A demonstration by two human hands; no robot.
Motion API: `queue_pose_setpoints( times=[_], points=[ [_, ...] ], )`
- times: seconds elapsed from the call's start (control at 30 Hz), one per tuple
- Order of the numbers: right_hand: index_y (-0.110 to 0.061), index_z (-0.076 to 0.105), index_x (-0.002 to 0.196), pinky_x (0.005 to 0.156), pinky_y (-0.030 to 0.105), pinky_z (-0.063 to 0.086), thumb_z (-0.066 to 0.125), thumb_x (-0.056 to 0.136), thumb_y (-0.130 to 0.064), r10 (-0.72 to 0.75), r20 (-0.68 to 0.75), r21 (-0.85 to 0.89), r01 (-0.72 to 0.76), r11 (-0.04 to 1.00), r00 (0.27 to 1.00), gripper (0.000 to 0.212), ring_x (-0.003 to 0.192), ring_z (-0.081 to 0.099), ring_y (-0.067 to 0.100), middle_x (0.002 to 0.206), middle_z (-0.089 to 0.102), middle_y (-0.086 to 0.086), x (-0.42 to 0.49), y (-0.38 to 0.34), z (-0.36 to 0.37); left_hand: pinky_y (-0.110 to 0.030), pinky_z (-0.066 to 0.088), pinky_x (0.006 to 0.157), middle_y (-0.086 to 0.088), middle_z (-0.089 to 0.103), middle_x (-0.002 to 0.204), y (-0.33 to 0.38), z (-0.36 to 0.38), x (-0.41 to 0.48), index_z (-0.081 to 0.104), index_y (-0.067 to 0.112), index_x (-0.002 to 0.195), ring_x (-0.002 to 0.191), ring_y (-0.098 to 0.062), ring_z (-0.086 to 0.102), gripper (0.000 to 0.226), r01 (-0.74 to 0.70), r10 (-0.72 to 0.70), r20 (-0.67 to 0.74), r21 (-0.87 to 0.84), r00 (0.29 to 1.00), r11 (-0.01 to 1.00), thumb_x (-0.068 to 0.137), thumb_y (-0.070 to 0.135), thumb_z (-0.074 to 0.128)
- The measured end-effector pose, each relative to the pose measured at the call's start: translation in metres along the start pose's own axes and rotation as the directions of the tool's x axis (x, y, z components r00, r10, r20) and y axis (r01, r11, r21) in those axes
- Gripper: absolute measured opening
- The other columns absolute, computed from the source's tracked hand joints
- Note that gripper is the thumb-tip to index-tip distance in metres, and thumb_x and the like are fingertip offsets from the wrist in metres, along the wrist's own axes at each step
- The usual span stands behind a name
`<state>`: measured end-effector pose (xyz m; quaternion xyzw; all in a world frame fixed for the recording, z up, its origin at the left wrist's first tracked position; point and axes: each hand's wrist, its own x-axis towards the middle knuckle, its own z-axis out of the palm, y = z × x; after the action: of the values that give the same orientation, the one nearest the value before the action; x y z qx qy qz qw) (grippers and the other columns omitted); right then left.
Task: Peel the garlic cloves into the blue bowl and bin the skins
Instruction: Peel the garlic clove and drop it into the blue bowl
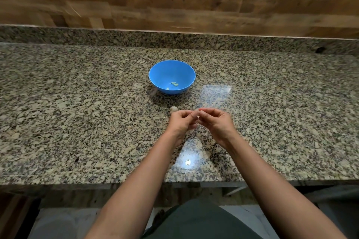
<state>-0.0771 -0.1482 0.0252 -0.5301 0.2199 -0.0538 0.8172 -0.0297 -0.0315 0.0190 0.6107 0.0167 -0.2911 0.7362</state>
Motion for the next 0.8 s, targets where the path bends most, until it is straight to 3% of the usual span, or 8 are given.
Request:
queue_pose_setpoints(
  times=[0.1,0.27,0.43,0.5,0.57,0.67,0.7,0.8],
  points=[
    [0.002,0.066,0.087,0.062,0.023,0.056,0.065,0.081,0.003,-0.087,-0.012,-0.287,0.080,0.955,0.996,0.006,0.066,0.062,0.019,0.077,0.067,0.012,-0.001,-0.003,0.002,-0.013,0.046,0.050,-0.005,0.055,0.070,-0.001,0.000,0.000,0.058,0.002,0.083,0.055,-0.007,0.051,0.011,-0.020,0.021,-0.043,0.016,0.999,1.000,0.090,0.010,0.058],
    [-0.002,0.068,0.090,0.071,0.040,0.058,0.066,0.085,-0.009,-0.124,0.058,-0.701,0.129,0.701,0.991,0.009,0.067,0.063,0.019,0.081,0.068,0.014,0.004,-0.011,0.005,-0.023,0.041,0.054,-0.004,0.052,0.067,0.002,-0.003,0.001,0.052,0.008,0.073,0.058,-0.012,0.045,0.019,-0.099,0.109,-0.058,0.150,0.992,0.984,0.091,0.007,0.058],
    [-0.002,0.063,0.084,0.067,0.027,0.054,0.055,0.089,0.000,-0.350,0.262,-0.907,0.353,0.228,0.899,0.010,0.071,0.058,0.016,0.080,0.062,0.007,-0.004,-0.008,0.010,-0.025,0.039,0.055,-0.009,0.055,0.070,0.007,-0.001,0.001,0.050,0.009,0.067,0.058,-0.013,0.044,0.025,-0.004,0.009,-0.088,0.064,0.996,0.998,0.090,0.002,0.058],
    [-0.004,0.059,0.080,0.068,0.028,0.052,0.052,0.088,0.004,-0.382,0.325,-0.911,0.394,0.119,0.865,0.013,0.074,0.056,0.018,0.078,0.058,0.006,-0.006,0.000,0.009,-0.025,0.040,0.054,-0.007,0.054,0.072,0.006,0.001,0.000,0.049,0.008,0.066,0.058,-0.013,0.045,0.026,0.003,0.002,-0.112,0.046,0.994,0.999,0.089,0.000,0.057],
    [-0.005,0.058,0.078,0.063,0.026,0.050,0.053,0.089,0.001,-0.368,0.265,-0.915,0.353,0.197,0.891,0.013,0.069,0.054,0.016,0.075,0.057,0.005,-0.006,0.004,0.009,-0.023,0.041,0.055,-0.006,0.053,0.072,0.003,0.001,-0.003,0.049,0.007,0.066,0.058,-0.012,0.045,0.026,-0.052,0.061,-0.117,0.086,0.991,0.995,0.089,-0.001,0.056],
    [-0.003,0.059,0.076,0.053,0.024,0.047,0.058,0.089,-0.005,-0.089,0.016,-0.638,0.078,0.766,0.996,0.014,0.058,0.052,0.014,0.069,0.058,0.008,-0.006,-0.007,0.012,-0.024,0.043,0.060,-0.009,0.052,0.071,-0.001,-0.001,-0.005,0.051,0.008,0.069,0.064,-0.014,0.047,0.022,-0.172,0.192,-0.093,0.187,0.977,0.967,0.089,0.000,0.057],
    [-0.001,0.058,0.076,0.050,0.023,0.047,0.058,0.089,-0.003,0.033,-0.004,-0.481,-0.031,0.876,0.999,0.013,0.056,0.052,0.015,0.068,0.056,0.010,-0.008,-0.011,0.013,-0.025,0.044,0.061,-0.014,0.055,0.076,-0.002,-0.001,-0.004,0.053,0.009,0.070,0.068,-0.016,0.048,0.020,-0.198,0.225,-0.087,0.248,0.971,0.948,0.088,0.003,0.058],
    [0.001,0.057,0.076,0.050,0.022,0.046,0.056,0.089,0.000,0.113,-0.051,-0.374,-0.123,0.919,0.992,0.014,0.055,0.050,0.015,0.067,0.054,0.011,-0.009,-0.013,0.014,-0.023,0.041,0.055,-0.024,0.055,0.094,-0.001,-0.001,-0.001,0.056,0.012,0.070,0.069,-0.017,0.049,0.017,-0.183,0.222,-0.079,0.340,0.972,0.922,0.087,0.011,0.061]
  ],
)
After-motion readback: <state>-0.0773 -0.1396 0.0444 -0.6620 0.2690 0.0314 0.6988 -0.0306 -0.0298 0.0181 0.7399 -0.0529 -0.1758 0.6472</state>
